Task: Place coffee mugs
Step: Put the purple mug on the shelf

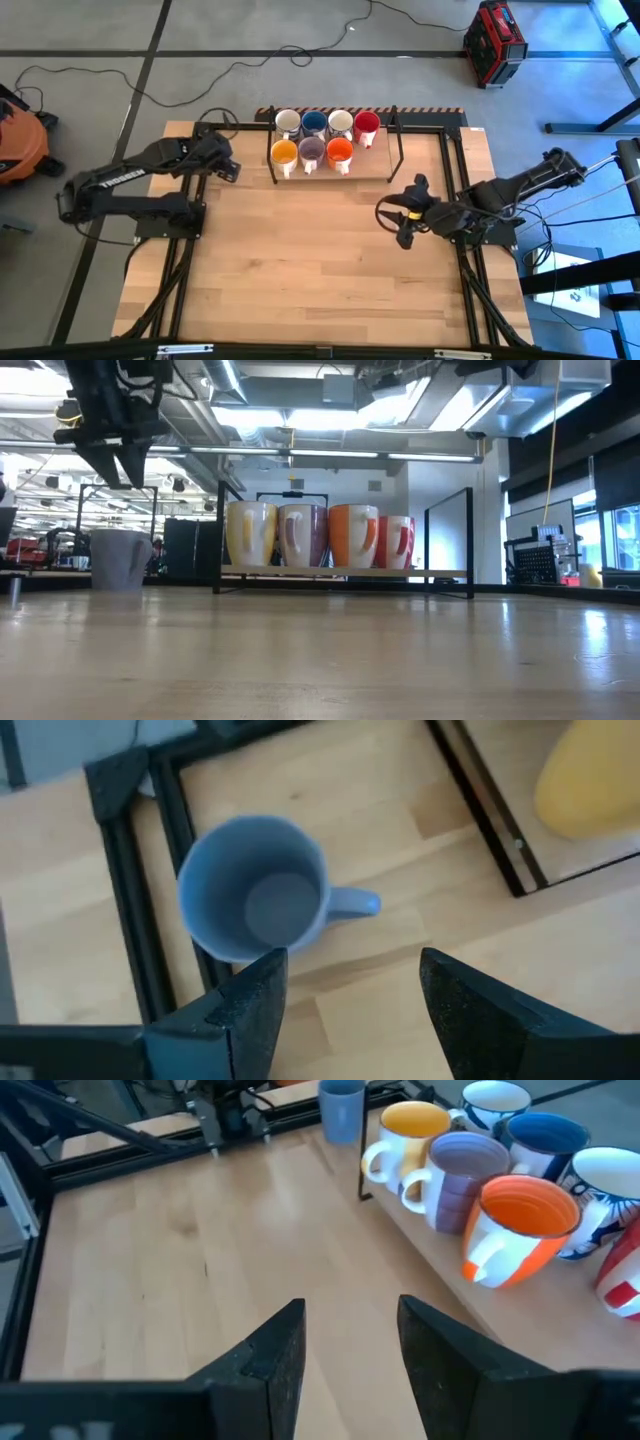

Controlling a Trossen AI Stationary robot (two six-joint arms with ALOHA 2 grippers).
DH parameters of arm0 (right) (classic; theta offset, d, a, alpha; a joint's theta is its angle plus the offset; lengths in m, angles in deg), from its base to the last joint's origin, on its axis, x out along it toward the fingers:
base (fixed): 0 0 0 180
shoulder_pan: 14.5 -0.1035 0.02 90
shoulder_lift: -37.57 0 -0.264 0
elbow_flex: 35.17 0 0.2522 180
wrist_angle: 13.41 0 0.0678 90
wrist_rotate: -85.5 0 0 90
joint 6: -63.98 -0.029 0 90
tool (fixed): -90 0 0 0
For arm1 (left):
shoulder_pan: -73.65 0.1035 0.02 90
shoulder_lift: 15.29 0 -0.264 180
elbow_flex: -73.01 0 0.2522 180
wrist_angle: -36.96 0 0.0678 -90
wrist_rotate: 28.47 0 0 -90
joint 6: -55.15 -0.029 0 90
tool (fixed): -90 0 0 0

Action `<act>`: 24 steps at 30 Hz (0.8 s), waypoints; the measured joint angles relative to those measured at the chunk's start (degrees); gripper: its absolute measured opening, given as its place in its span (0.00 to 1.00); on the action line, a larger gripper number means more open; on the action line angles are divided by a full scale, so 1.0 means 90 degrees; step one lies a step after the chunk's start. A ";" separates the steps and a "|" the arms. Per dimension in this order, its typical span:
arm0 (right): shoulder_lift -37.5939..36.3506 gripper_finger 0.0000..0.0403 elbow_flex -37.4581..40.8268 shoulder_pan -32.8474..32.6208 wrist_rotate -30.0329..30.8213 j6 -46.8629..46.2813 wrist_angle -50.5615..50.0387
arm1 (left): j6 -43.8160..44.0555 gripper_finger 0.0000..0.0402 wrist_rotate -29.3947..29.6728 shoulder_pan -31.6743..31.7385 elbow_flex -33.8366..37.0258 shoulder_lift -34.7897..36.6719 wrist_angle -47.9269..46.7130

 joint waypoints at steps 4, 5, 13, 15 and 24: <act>0.0000 0.37 0.0000 -0.0181 0.0056 0.0093 -0.0005 | -0.0105 0.57 -0.0414 0.0516 0.0103 -0.0044 0.0025; 0.0000 0.37 0.0000 -0.0217 0.0054 0.0106 -0.0009 | -0.0184 0.57 -0.0442 0.0599 0.0138 -0.0042 0.0029; 0.0000 0.37 0.0000 -0.0200 0.0067 0.0115 -0.0119 | -0.0752 0.56 -0.0923 0.1284 0.0951 -0.0044 0.1190; 0.0001 0.37 0.0000 -0.0201 0.0101 0.0115 -0.0120 | -0.1144 0.56 -0.1107 0.1427 0.1186 -0.0079 0.1487; 0.0005 0.37 0.0000 -0.0201 0.0268 -0.0113 -0.0097 | -0.2232 0.56 -0.1289 0.1726 0.1388 -0.0543 0.1779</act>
